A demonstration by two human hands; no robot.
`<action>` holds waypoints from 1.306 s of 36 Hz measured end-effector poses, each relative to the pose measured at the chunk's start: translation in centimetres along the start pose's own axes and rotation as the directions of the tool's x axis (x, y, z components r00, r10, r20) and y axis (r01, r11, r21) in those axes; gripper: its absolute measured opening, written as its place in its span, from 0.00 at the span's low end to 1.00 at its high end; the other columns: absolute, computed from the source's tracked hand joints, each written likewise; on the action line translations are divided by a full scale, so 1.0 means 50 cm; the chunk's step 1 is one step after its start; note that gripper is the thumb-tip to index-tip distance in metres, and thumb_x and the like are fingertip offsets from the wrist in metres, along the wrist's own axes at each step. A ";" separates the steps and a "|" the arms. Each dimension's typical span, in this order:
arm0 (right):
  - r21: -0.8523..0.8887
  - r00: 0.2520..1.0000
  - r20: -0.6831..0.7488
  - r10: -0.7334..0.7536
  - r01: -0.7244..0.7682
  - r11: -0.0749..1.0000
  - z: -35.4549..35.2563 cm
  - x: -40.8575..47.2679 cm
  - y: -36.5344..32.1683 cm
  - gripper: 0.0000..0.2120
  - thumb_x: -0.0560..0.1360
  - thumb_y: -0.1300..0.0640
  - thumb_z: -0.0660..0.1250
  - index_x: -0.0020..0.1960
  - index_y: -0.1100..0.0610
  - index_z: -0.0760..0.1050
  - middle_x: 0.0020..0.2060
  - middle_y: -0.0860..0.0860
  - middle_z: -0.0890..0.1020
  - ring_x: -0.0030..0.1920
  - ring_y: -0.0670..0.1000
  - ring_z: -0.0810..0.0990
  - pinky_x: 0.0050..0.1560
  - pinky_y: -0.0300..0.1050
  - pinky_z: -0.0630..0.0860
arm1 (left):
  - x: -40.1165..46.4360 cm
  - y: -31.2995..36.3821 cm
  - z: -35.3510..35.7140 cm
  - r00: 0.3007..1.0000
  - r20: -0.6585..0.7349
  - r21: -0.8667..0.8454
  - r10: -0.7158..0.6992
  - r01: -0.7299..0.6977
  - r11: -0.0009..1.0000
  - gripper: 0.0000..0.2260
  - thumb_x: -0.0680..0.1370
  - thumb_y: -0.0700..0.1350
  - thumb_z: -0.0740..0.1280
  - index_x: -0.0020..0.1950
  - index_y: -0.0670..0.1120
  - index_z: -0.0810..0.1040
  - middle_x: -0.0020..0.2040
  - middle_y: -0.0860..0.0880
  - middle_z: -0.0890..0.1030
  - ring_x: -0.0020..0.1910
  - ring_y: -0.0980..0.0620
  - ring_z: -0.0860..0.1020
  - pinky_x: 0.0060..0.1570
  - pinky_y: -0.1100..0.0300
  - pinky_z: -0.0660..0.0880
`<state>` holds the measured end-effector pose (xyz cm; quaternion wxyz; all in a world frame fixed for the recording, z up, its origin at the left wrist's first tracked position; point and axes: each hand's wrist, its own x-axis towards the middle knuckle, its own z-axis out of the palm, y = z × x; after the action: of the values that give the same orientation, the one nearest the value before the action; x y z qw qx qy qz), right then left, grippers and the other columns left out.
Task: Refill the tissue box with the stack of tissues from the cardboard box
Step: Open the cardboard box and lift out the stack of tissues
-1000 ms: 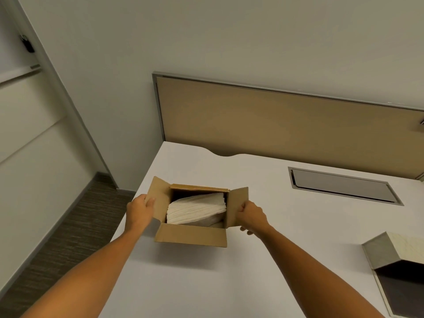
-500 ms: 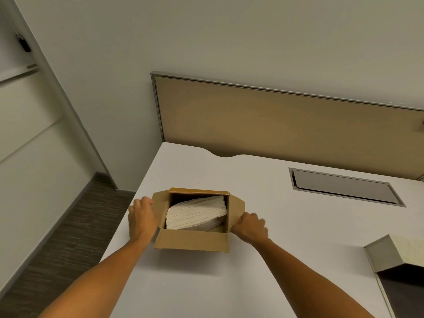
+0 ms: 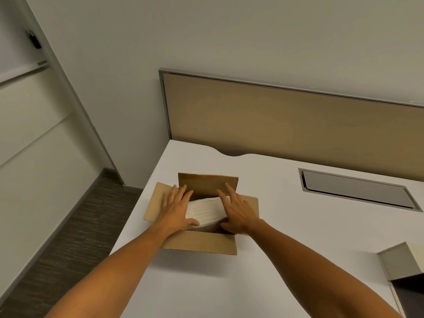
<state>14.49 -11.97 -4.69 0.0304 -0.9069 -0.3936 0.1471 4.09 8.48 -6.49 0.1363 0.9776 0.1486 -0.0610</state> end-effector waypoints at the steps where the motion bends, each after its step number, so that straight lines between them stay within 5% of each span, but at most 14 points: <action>1: -0.009 0.999 0.032 0.027 -0.027 1.000 0.003 0.007 0.001 0.51 0.72 0.42 0.73 0.82 0.48 0.43 0.83 0.56 0.41 0.80 0.64 0.55 0.74 0.63 0.66 | 0.003 -0.005 0.005 1.000 0.020 0.017 -0.013 0.013 1.000 0.51 0.67 0.67 0.71 0.80 0.51 0.49 0.82 0.48 0.45 0.80 0.42 0.40 0.76 0.40 0.40; 6: -0.072 0.992 0.115 0.053 -0.045 0.996 0.014 0.031 0.014 0.61 0.67 0.33 0.75 0.82 0.46 0.36 0.82 0.55 0.39 0.81 0.64 0.51 0.73 0.69 0.64 | 0.009 -0.037 0.031 0.994 0.092 -0.002 -0.054 0.054 0.999 0.60 0.62 0.74 0.69 0.80 0.50 0.39 0.81 0.48 0.38 0.78 0.42 0.34 0.74 0.40 0.34; 13: -0.018 0.994 0.102 0.050 -0.049 0.999 0.008 0.063 0.012 0.65 0.61 0.32 0.78 0.81 0.48 0.40 0.80 0.57 0.55 0.77 0.63 0.61 0.70 0.65 0.71 | 0.021 -0.045 0.039 0.986 0.154 0.015 -0.070 0.068 0.998 0.62 0.61 0.76 0.67 0.80 0.49 0.37 0.82 0.48 0.40 0.78 0.42 0.32 0.74 0.37 0.33; 17: -0.083 0.995 0.085 0.046 -0.038 0.996 0.011 0.076 0.009 0.62 0.61 0.31 0.77 0.81 0.49 0.44 0.77 0.58 0.60 0.75 0.62 0.65 0.69 0.62 0.72 | 0.032 -0.046 0.036 0.987 0.153 0.166 0.040 -0.065 0.984 0.59 0.61 0.77 0.64 0.80 0.48 0.45 0.82 0.45 0.49 0.77 0.40 0.31 0.71 0.37 0.28; 22: -0.181 0.999 0.041 -0.023 0.030 0.983 0.024 0.080 0.005 0.58 0.64 0.33 0.76 0.81 0.50 0.45 0.76 0.60 0.62 0.74 0.63 0.64 0.72 0.61 0.66 | 0.043 -0.035 0.029 0.963 0.173 0.373 0.206 -0.257 0.892 0.51 0.64 0.77 0.59 0.78 0.47 0.56 0.78 0.44 0.63 0.79 0.38 0.42 0.69 0.35 0.24; 30: -0.215 0.971 0.014 -0.239 0.236 0.948 0.047 0.071 0.013 0.51 0.70 0.37 0.73 0.82 0.53 0.51 0.78 0.58 0.64 0.75 0.62 0.63 0.76 0.61 0.61 | 0.041 -0.011 0.017 0.957 0.223 0.390 0.187 -0.263 0.882 0.38 0.67 0.69 0.67 0.69 0.48 0.68 0.68 0.44 0.75 0.79 0.38 0.44 0.67 0.35 0.23; 41: -0.357 0.983 0.091 -0.158 0.180 0.916 0.050 0.075 0.031 0.46 0.71 0.43 0.74 0.79 0.54 0.55 0.75 0.57 0.67 0.74 0.61 0.64 0.77 0.59 0.60 | 0.042 -0.018 0.021 0.951 0.226 0.327 0.213 -0.280 0.903 0.37 0.66 0.65 0.70 0.69 0.50 0.64 0.69 0.43 0.75 0.79 0.38 0.41 0.70 0.36 0.26; 47: -0.436 0.991 0.094 -0.090 0.122 0.892 0.048 0.081 0.029 0.36 0.73 0.46 0.73 0.75 0.56 0.63 0.72 0.57 0.71 0.71 0.60 0.66 0.74 0.57 0.63 | 0.045 -0.033 0.015 0.941 0.271 0.360 0.204 -0.295 0.885 0.42 0.67 0.63 0.71 0.76 0.47 0.60 0.76 0.40 0.66 0.79 0.38 0.37 0.72 0.33 0.31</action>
<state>17.44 -10.18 -8.22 -0.1817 -0.8616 -0.4663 0.0848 5.64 10.40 -7.99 -0.0411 0.9824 -0.0110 -0.1818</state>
